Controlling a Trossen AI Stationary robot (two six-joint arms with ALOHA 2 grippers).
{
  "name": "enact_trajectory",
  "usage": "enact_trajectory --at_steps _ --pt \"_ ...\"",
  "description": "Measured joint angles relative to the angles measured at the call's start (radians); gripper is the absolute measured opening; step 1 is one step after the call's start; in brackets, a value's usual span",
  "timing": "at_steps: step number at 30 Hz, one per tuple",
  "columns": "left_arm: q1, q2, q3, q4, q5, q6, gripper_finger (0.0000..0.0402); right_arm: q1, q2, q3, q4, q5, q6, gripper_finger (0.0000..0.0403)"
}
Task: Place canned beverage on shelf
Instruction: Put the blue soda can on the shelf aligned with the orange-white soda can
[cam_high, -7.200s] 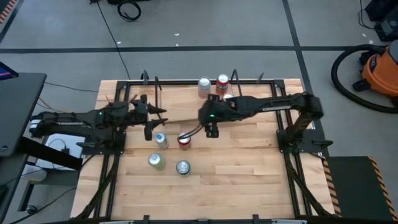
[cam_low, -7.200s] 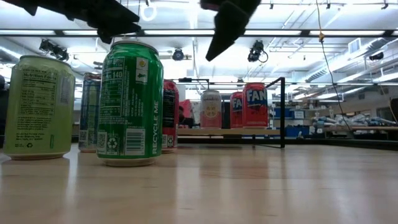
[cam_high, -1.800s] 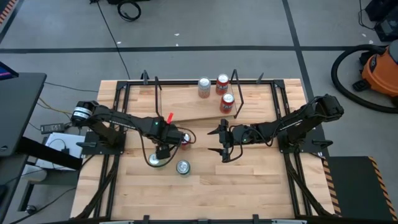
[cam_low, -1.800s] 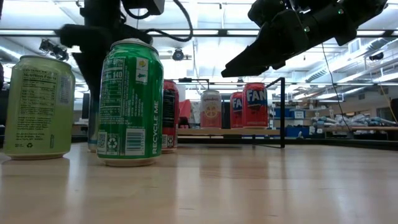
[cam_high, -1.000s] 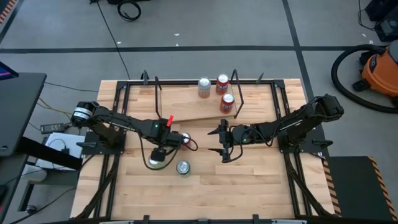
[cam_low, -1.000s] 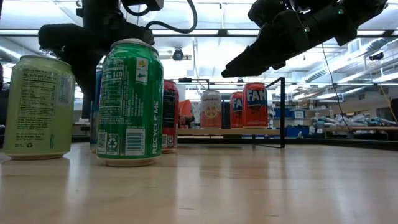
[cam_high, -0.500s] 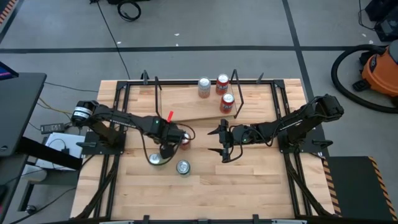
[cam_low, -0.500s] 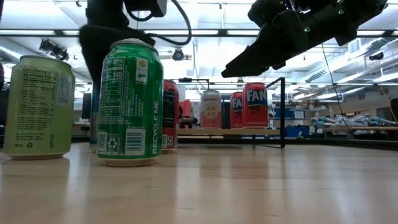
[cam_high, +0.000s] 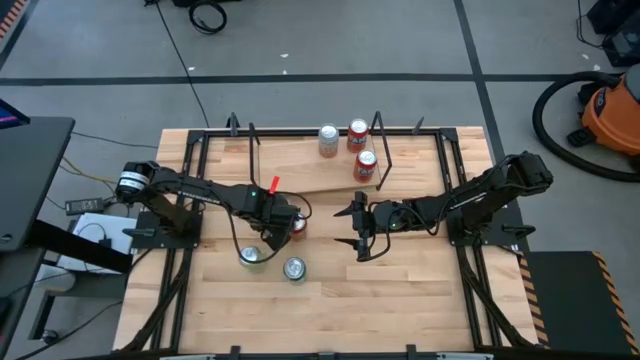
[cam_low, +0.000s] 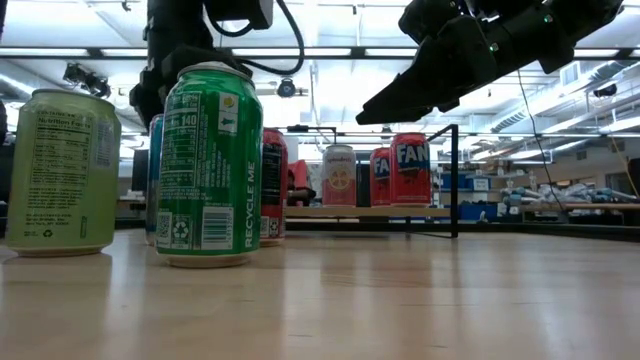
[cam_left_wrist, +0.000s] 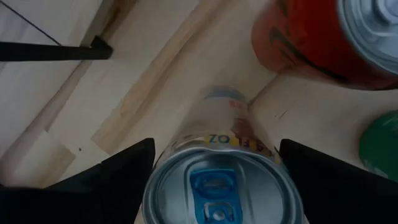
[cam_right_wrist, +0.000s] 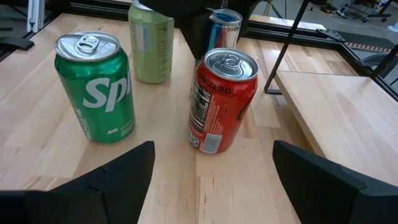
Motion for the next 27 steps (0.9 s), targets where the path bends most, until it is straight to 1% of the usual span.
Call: enact_trajectory --at_steps 4,9,11,13,17,19,22,25,27 --pt "0.0 0.0 0.0 0.0 0.0 0.041 0.033 0.0 0.0 0.0 0.0 0.0 0.0 0.0336" --pt "0.0 0.0 0.0 -0.001 0.0 0.097 0.0272 0.0 0.0 0.0 0.0 0.0 0.0 0.0336" --pt "0.0 0.0 0.001 -0.001 -0.002 0.147 0.0249 0.0 0.0 0.0 0.0 0.0 0.0 0.0336" --pt "0.0 0.0 0.002 0.001 -0.003 0.223 0.0235 0.0 0.0 0.0 0.0 0.0 0.0 0.0336" --pt "0.015 0.0 0.004 0.001 -0.006 0.4 0.0236 0.0 0.0 0.0 0.006 0.0 0.0 0.0336" --pt "0.037 0.003 0.02 -0.032 0.005 0.467 0.0246 0.0 0.0 0.0 0.013 0.0 0.0 0.0336" --pt "0.071 0.004 0.086 -0.111 0.003 0.555 0.026 0.0 0.0 0.0 0.016 0.0 0.0 0.0336" --pt "0.103 0.003 0.164 -0.147 -0.007 0.664 0.0262 0.0 0.0 0.0 0.016 0.0 0.0 0.0336" --pt "0.124 0.003 0.214 -0.152 -0.036 0.754 0.026 0.0 0.0 0.0 0.016 -0.001 -0.002 0.0336"
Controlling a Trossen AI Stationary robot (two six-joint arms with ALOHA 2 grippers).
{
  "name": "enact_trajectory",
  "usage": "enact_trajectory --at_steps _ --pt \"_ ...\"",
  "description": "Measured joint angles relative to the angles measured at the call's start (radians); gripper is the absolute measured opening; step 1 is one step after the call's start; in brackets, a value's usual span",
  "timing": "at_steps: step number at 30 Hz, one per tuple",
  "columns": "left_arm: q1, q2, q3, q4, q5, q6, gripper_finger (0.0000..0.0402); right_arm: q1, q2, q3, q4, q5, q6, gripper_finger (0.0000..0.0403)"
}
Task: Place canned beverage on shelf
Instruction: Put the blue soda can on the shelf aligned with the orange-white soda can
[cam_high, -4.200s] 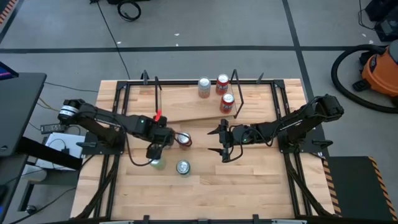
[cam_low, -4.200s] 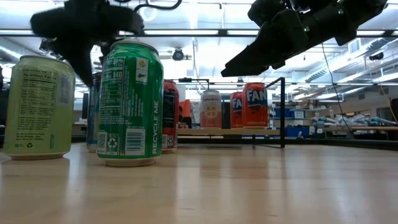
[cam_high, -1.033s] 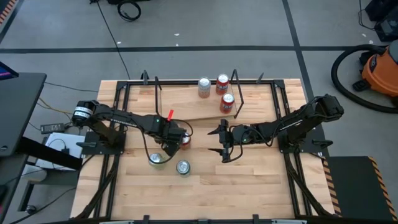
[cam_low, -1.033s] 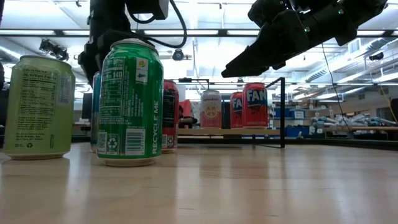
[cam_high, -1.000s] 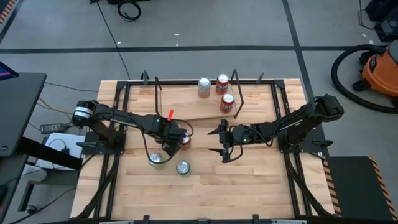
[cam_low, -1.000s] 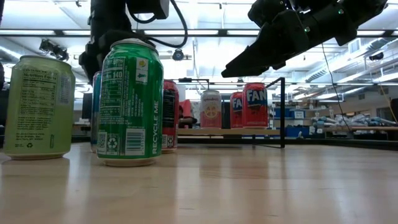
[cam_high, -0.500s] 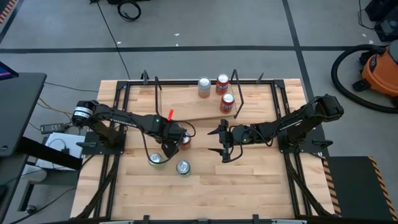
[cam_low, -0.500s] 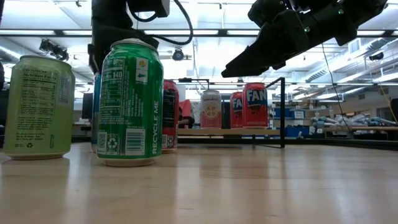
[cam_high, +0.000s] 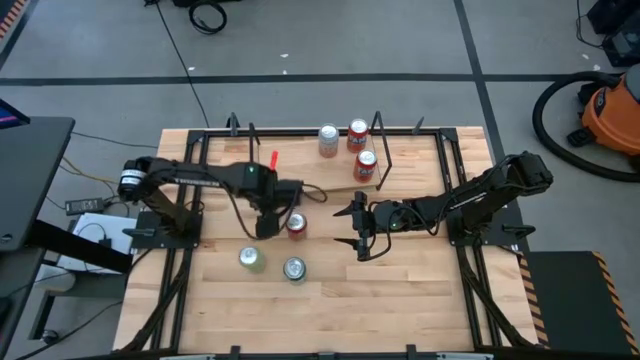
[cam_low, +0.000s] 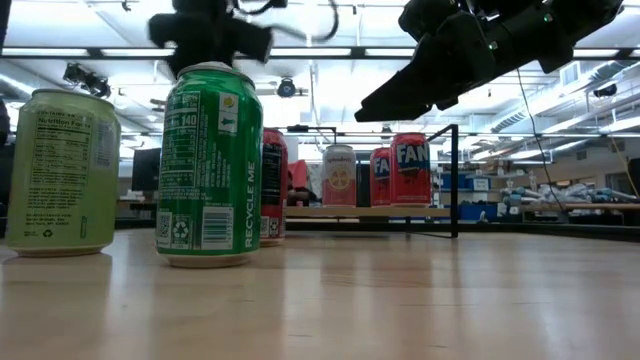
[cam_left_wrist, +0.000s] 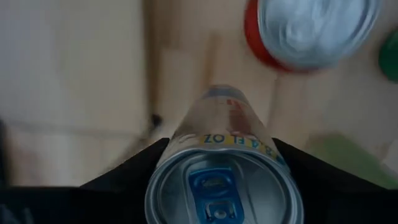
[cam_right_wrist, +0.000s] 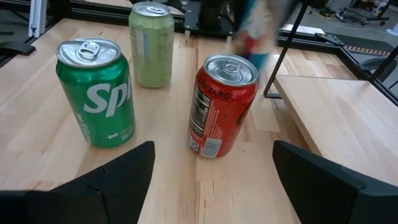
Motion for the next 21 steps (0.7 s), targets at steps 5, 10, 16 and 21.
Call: enact_trajectory --at_steps 5,10,16,21 --pt "0.059 -0.001 0.101 0.041 -0.082 0.235 0.026 0.0 0.0 0.0 -0.025 0.0 -0.012 0.0336" --pt "0.148 0.0 0.125 0.179 -0.051 0.347 0.0262 0.0 -0.028 -0.001 -0.123 0.025 -0.029 0.0336" --pt "0.252 0.065 0.14 0.259 -0.004 0.459 0.0262 0.0 -0.145 -0.001 -0.289 0.063 -0.012 0.0336" --pt "0.304 0.172 0.249 0.27 0.026 0.514 0.0263 0.0 -0.209 0.0 -0.384 0.103 0.031 0.0336"
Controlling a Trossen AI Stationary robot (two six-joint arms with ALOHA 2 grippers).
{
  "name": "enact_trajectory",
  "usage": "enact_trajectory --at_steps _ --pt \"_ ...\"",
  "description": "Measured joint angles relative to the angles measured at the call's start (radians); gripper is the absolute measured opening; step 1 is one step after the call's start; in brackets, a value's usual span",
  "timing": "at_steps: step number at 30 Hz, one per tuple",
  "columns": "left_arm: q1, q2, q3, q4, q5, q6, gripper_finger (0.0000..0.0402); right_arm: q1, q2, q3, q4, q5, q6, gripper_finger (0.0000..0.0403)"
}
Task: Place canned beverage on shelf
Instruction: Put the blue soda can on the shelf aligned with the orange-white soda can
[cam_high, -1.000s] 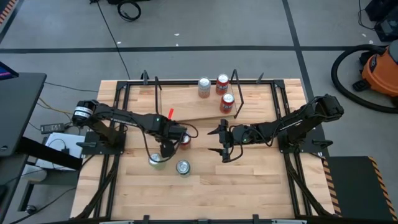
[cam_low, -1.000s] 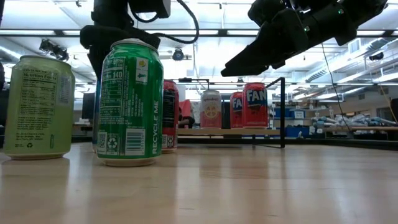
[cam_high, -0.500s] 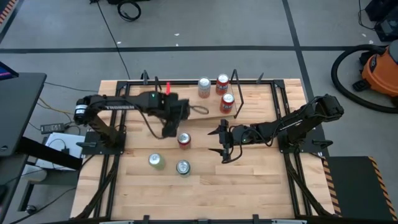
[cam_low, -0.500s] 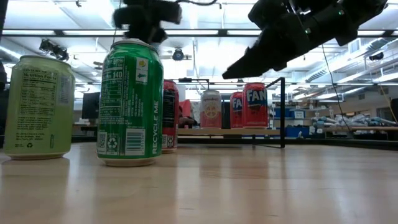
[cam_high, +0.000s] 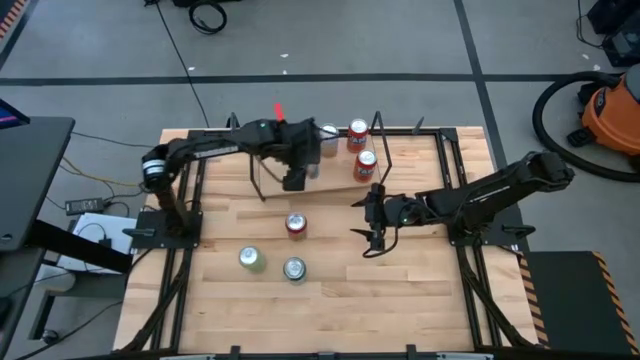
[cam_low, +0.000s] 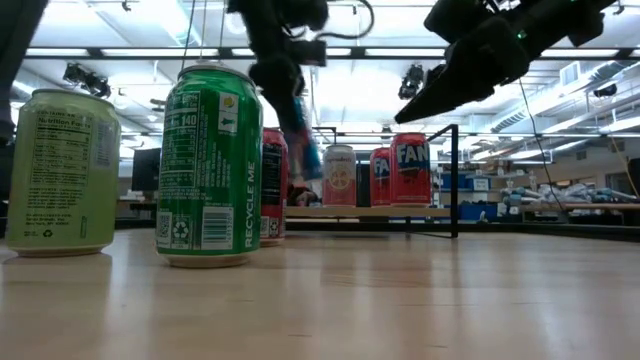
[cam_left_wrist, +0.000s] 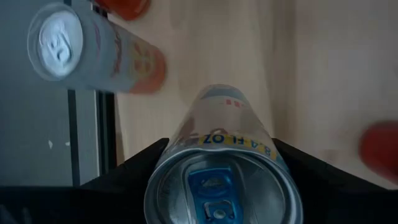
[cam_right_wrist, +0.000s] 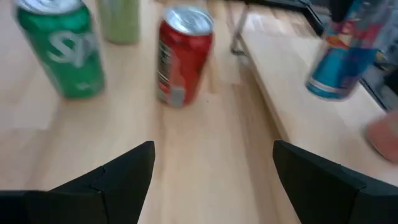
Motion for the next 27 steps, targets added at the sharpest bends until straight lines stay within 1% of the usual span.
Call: enact_trajectory --at_steps 4,8,12,17,24,27 --pt "0.015 0.095 0.106 -0.014 0.021 0.04 0.0263 0.0 -0.014 0.0 -0.077 0.06 0.023 0.0336" --pt "0.019 0.169 0.208 -0.03 0.042 0.068 0.0263 0.0 -0.013 0.0 -0.124 0.085 0.033 0.0336" --pt "0.024 0.223 0.28 -0.039 0.077 0.081 0.0263 0.0 -0.018 0.0 -0.148 0.118 0.038 0.0336" --pt "0.026 0.26 0.298 -0.022 0.123 0.081 0.0263 0.0 -0.022 0.0 -0.153 0.134 0.049 0.0336" --pt "0.026 0.286 0.298 -0.022 0.126 0.081 0.0263 0.002 -0.022 0.0 -0.144 0.134 0.05 0.0336" --pt "0.026 0.286 0.298 0.005 0.125 0.088 0.0263 0.002 -0.022 0.0 -0.14 0.13 0.05 0.0336"
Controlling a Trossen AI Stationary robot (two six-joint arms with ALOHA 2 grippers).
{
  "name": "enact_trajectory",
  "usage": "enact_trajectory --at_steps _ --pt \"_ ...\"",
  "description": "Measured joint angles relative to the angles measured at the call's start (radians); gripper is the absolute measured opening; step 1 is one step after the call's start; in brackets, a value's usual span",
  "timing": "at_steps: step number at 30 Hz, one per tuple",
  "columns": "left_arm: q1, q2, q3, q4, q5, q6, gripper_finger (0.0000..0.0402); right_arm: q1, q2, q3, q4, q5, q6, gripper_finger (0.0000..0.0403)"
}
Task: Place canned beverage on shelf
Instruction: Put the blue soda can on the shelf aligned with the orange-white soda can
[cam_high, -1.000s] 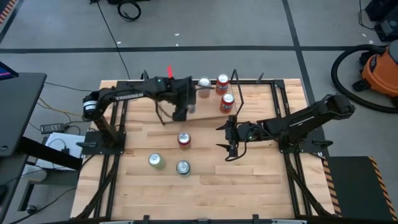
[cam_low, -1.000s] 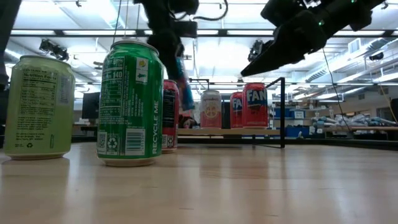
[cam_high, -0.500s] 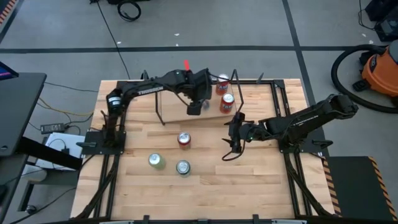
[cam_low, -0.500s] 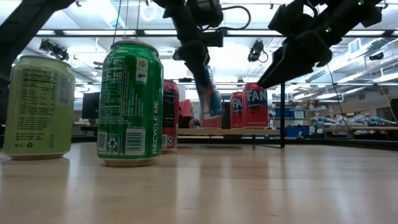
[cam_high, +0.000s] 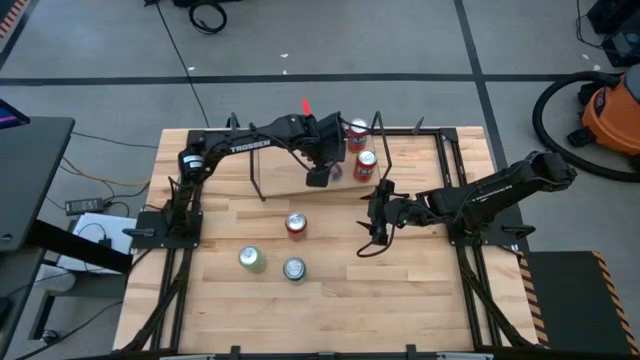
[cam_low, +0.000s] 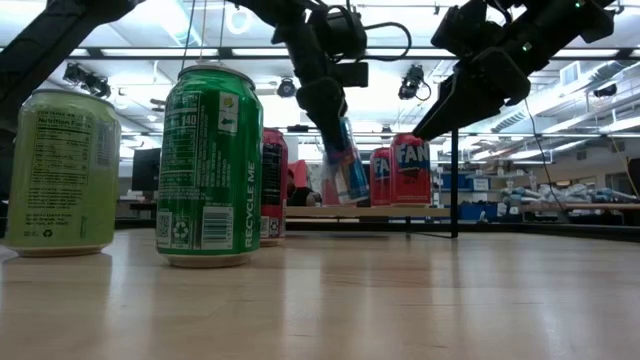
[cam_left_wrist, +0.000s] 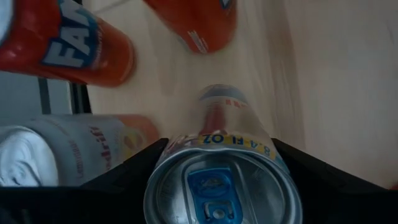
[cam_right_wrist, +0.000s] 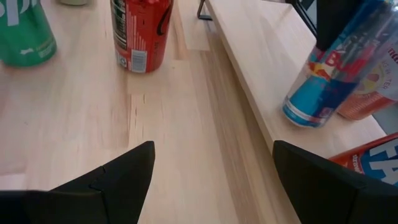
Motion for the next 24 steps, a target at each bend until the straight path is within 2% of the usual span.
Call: enact_trajectory --at_steps 24 --pt "0.001 0.011 -0.001 0.023 -0.022 0.03 0.0263 0.013 0.0 0.0 0.016 -0.004 0.0 0.0336"
